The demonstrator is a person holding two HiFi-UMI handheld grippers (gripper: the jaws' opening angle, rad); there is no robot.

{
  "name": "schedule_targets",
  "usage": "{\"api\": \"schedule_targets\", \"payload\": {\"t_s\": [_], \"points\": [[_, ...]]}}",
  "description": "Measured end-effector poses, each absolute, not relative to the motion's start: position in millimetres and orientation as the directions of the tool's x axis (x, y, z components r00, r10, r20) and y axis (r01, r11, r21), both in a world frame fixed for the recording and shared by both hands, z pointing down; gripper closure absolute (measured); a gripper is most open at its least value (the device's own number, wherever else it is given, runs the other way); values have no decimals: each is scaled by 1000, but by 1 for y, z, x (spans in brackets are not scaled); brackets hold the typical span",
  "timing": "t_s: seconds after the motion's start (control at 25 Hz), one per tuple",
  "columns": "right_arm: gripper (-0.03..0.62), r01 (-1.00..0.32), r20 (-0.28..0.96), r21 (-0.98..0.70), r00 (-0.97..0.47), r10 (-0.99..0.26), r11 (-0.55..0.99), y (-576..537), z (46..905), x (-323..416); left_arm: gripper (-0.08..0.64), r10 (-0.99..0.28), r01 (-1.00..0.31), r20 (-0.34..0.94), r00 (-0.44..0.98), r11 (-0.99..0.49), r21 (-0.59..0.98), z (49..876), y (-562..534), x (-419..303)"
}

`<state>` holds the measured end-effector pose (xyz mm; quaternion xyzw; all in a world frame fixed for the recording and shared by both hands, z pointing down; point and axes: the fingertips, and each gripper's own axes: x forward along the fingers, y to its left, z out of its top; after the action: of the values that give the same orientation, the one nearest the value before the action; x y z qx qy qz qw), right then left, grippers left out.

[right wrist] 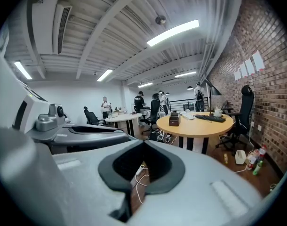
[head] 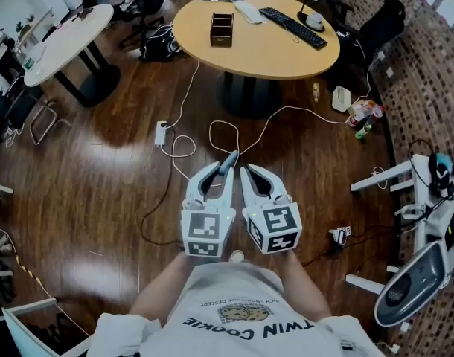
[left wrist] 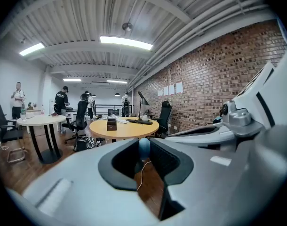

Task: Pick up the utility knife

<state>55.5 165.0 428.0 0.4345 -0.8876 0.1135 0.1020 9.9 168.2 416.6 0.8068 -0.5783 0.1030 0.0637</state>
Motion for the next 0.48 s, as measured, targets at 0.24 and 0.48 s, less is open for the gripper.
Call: {"api": "schedule_targets", "payload": {"t_s": [0.24,0.48], "points": [[591,-790,271,-111,-608,-746,604,184,430,64,483,-925,-948,228,303,-316,-24,416,187,19],[591,-790,263,-116,-609,-748,602,193,428,68,483,-927,-950,230,296,-310,-28,414,199,21]]}}
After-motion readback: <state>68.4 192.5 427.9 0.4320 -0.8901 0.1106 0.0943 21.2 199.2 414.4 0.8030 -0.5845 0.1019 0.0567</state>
